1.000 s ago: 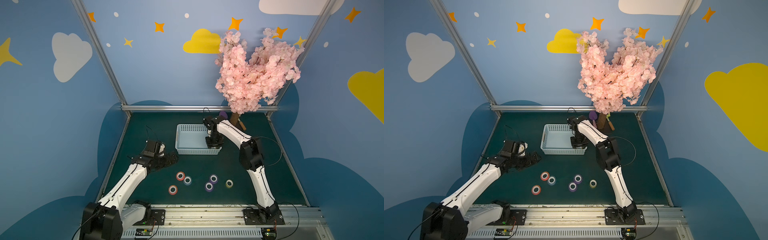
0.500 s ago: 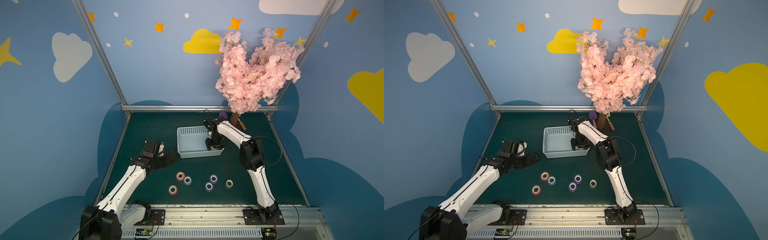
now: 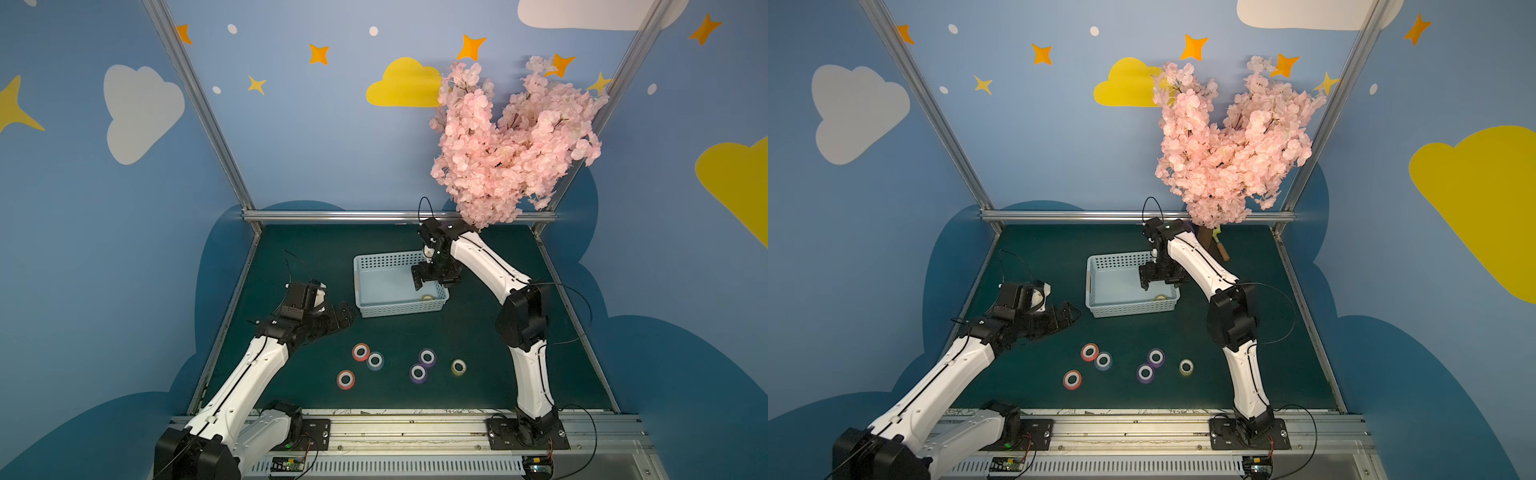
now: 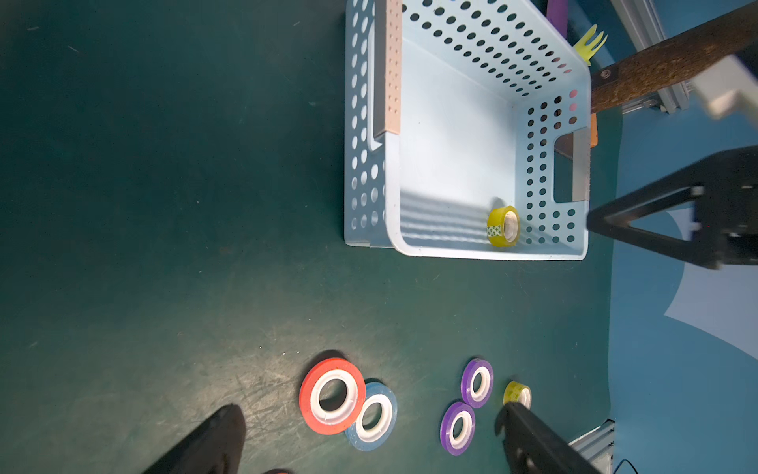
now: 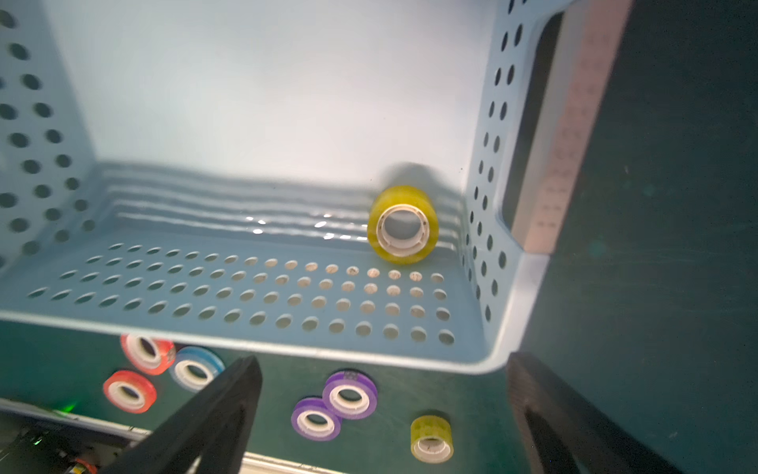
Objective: Put the transparent tape into the storage box
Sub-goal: Adjust the storage box at the center of the board, then pick up the tape at the center of the board.
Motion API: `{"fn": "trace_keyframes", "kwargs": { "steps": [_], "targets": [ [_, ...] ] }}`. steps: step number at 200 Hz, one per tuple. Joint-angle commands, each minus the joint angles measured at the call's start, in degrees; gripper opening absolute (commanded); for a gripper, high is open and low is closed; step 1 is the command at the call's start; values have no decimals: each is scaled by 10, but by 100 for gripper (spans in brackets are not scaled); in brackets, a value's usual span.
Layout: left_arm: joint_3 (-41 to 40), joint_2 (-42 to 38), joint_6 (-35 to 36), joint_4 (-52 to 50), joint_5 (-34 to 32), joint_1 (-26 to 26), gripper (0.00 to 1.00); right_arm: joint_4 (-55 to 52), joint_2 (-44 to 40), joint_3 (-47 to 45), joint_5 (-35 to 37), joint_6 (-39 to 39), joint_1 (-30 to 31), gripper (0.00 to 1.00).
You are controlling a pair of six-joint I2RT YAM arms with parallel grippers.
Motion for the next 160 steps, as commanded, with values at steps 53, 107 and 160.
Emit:
{"fn": "trace_keyframes", "kwargs": {
  "steps": [53, 107, 160],
  "targets": [
    [0, -1, 25, -13, 30, 3, 100, 6, -188, -171, 3, -10, 9, 98],
    [3, 11, 35, -11, 40, 3, 100, 69, -347, -400, -20, 21, 18, 98],
    [-3, 19, 41, -9, 45, 3, 100, 123, -437, -578, -8, 78, 44, 95]
  ]
}}
